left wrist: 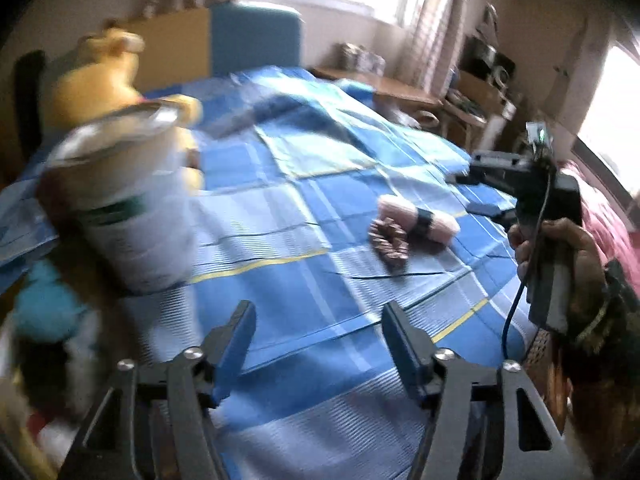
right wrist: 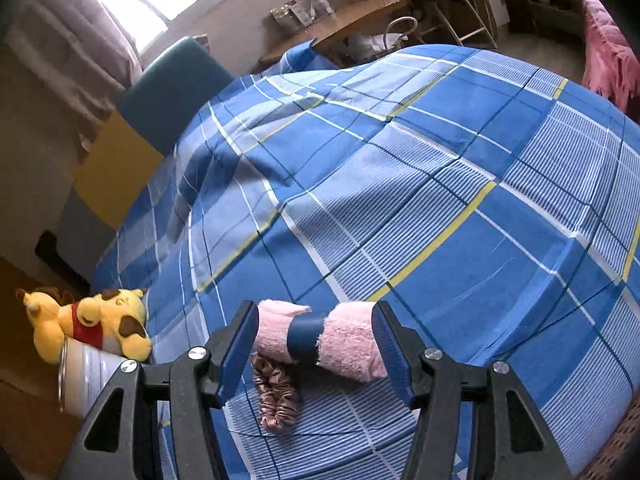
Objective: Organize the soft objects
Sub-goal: 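Move both grippers back from the tray to the remaining items, then grasp the brown scrunchie with the left gripper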
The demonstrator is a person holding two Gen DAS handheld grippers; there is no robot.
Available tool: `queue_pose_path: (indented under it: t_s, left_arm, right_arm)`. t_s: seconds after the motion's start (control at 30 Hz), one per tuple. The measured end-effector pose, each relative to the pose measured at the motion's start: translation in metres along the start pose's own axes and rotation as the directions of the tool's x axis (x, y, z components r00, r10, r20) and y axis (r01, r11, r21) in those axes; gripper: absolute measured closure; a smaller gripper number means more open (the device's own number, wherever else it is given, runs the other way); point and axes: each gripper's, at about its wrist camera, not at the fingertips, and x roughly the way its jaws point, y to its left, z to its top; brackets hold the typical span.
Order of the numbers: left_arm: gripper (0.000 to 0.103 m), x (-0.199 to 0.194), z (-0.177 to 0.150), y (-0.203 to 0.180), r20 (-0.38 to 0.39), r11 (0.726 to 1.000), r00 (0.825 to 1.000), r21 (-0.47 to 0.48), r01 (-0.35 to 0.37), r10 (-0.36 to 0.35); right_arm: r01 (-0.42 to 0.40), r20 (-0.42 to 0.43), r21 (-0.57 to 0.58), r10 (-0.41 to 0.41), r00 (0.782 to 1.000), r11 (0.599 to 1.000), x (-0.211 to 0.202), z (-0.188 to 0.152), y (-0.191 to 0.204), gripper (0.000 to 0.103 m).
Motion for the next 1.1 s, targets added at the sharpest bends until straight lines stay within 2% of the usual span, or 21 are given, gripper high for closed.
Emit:
queue_pose_path:
  t_s: [0.07, 0.3, 0.6, 0.73, 0.8, 0.83, 0.87, 1.0, 1.1]
  left_arm:
    - [0.044, 0.02, 0.009, -0.013, -0.028, 1.0, 0.999, 0.015, 0.025, -0.025]
    - [0.044, 0.093, 0.035, -0.049, -0.099, 0.996, 0.993, 0.059, 0.072, -0.066]
    - [0.044, 0.167, 0.055, -0.074, -0.172, 0.995, 0.984, 0.081, 0.058, -0.043]
    - [0.045, 0.191, 0.059, -0.076, -0.179, 0.996, 0.983, 0.08, 0.046, -0.031]
    - [0.056, 0.196, 0.059, -0.078, -0.166, 0.994, 0.986, 0.103, 0.035, -0.018]
    - [0.08, 0.195, 0.058, -0.08, -0.159, 0.992, 0.987, 0.123, 0.039, -0.019]
    - [0.084, 0.192, 0.057, -0.08, -0.163, 0.989, 0.986, 0.135, 0.061, -0.039]
    - [0.086, 0.169, 0.052, -0.07, -0.133, 0.991, 0.988, 0.098, 0.09, -0.077]
    - [0.085, 0.142, 0.041, -0.056, -0.111, 0.995, 0.992, 0.081, 0.065, -0.056]
  right_arm:
    - [-0.021, 0.0, 0.012, 0.021, 1.0, 1.0, -0.001, 0.001, -0.001, 0.044]
    - [-0.072, -0.007, 0.059, 0.073, 0.997, 0.996, -0.002, 0.001, -0.008, 0.044]
    - [-0.129, -0.028, 0.069, 0.131, 0.991, 0.989, -0.001, 0.0, -0.007, 0.043]
    - [-0.146, -0.03, 0.072, 0.149, 0.988, 0.987, 0.0, 0.0, -0.006, 0.043]
    - [-0.153, -0.029, 0.08, 0.156, 0.987, 0.985, 0.0, 0.0, -0.007, 0.043]
    - [-0.154, -0.028, 0.082, 0.156, 0.987, 0.985, 0.0, 0.0, -0.008, 0.043]
    - [-0.156, -0.026, 0.084, 0.158, 0.987, 0.984, 0.0, 0.0, -0.008, 0.043]
    - [-0.163, -0.027, 0.08, 0.166, 0.986, 0.983, 0.0, 0.0, -0.008, 0.043]
    - [-0.161, -0.033, 0.064, 0.163, 0.986, 0.985, 0.001, -0.001, -0.005, 0.043]
